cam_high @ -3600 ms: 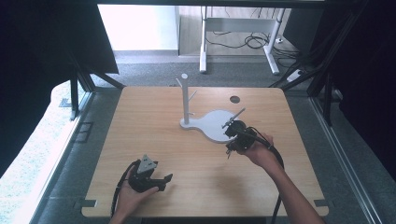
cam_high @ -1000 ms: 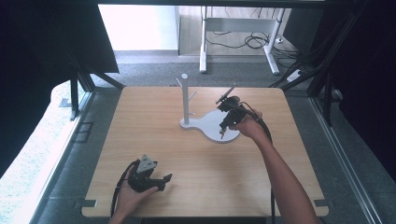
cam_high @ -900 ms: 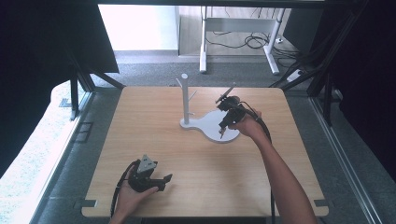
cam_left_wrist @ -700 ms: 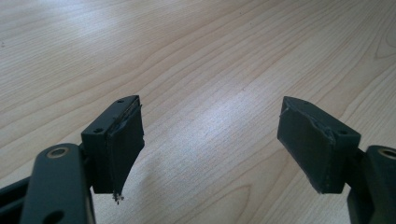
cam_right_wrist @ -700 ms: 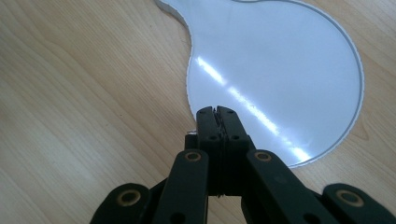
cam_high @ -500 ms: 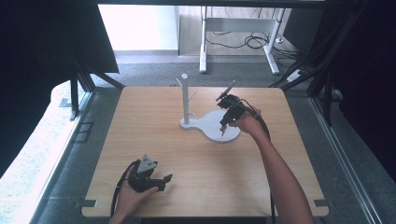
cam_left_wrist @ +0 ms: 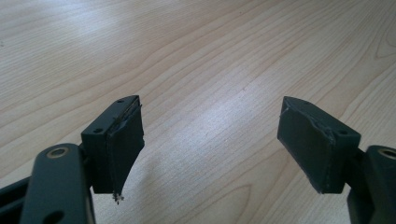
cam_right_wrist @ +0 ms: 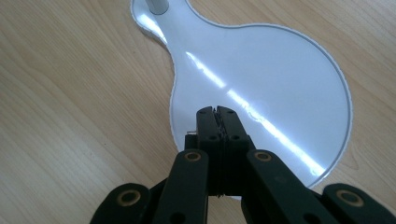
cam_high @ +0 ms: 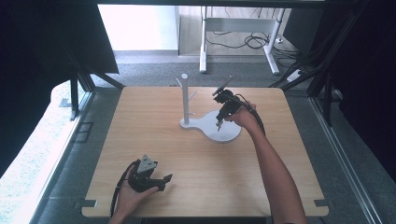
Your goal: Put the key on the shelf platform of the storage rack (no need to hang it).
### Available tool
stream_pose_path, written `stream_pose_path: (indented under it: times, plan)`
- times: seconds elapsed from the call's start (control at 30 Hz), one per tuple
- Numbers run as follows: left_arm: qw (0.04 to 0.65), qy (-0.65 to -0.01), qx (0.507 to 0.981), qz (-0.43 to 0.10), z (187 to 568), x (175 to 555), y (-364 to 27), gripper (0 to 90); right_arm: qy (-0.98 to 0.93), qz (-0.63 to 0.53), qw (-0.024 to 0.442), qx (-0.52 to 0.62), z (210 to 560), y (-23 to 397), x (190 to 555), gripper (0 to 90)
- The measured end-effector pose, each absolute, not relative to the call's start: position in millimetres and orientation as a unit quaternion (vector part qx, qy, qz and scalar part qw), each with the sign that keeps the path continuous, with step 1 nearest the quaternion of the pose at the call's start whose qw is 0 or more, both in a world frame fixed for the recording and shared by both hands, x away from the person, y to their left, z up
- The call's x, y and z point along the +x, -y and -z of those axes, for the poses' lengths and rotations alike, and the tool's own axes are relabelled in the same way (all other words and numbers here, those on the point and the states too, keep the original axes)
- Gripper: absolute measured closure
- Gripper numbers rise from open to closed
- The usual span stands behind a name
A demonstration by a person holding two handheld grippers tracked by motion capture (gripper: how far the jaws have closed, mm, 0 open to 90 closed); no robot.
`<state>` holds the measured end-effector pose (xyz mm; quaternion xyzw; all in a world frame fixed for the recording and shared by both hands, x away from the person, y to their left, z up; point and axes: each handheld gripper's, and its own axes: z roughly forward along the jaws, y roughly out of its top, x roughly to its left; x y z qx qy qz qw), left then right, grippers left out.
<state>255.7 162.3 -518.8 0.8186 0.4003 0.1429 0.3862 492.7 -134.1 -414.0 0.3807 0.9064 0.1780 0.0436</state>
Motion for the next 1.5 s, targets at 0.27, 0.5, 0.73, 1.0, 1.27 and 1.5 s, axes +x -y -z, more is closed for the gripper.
stream_pose_path:
  times: [0.27,0.5,0.73,1.0,1.27,1.5]
  plan:
    - [0.386,-0.402,0.818,-0.143,519.1,255.9,-162.5,22.9,-0.905,-0.174,0.043,0.386,423.2,131.7,502.3,89.9]
    - [0.383,-0.398,0.822,-0.142,520.0,255.6,-160.6,22.9,-0.904,-0.169,0.041,0.389,430.4,131.6,506.3,89.9]
    - [0.383,-0.399,0.821,-0.142,520.0,255.9,-161.5,22.9,-0.899,-0.171,0.038,0.402,438.6,136.0,510.4,89.9]
    - [0.381,-0.398,0.823,-0.141,520.8,255.9,-160.1,23.0,-0.892,-0.178,0.041,0.413,445.4,141.3,512.6,89.8]
    - [0.379,-0.398,0.823,-0.141,521.5,256.1,-159.6,22.9,-0.89,-0.175,0.047,0.419,454.2,142.5,517.1,89.5]
    - [0.378,-0.398,0.824,-0.14,522.3,256.8,-160.4,22.9,-0.884,-0.169,0.043,0.433,467.2,144.7,522.8,89.2]
